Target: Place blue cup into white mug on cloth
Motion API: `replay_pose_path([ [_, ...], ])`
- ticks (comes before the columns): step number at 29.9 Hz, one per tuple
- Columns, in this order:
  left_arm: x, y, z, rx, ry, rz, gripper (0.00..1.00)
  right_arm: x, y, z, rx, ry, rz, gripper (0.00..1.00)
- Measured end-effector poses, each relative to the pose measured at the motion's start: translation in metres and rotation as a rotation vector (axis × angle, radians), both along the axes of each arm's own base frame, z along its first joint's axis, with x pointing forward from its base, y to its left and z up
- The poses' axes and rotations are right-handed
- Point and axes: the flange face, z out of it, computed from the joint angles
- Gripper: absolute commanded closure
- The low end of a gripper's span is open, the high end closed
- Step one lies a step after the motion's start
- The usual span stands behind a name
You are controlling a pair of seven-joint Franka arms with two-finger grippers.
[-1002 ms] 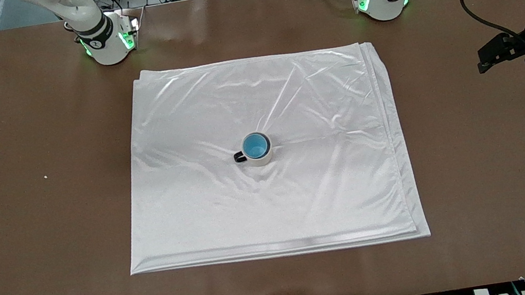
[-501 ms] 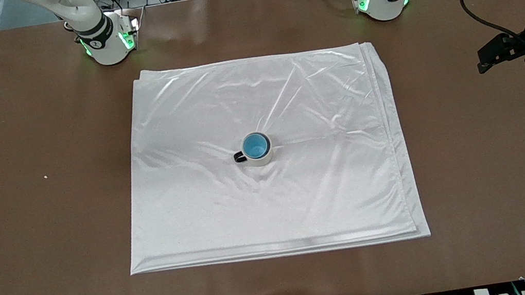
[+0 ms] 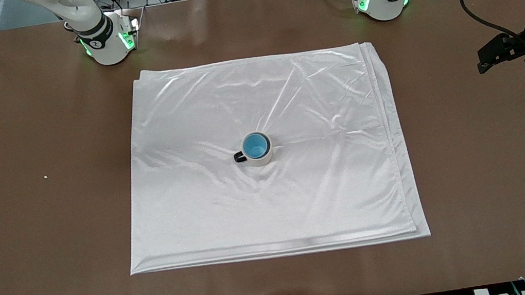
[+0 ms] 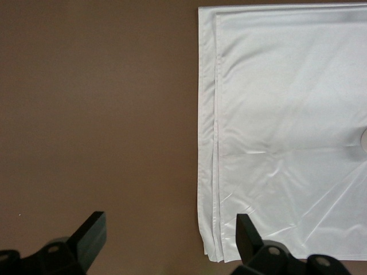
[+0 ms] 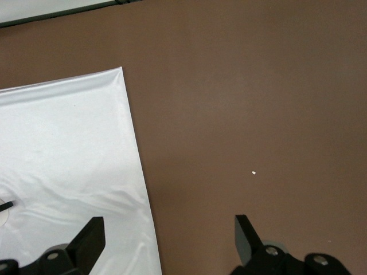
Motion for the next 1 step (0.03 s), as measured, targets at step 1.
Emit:
replay_pose_path([
  [1,0.0000,0.0000,0.0000,0.000,0.000,0.000,0.00,0.0000,0.0000,0.0000,0.000,0.000,0.000,0.00],
])
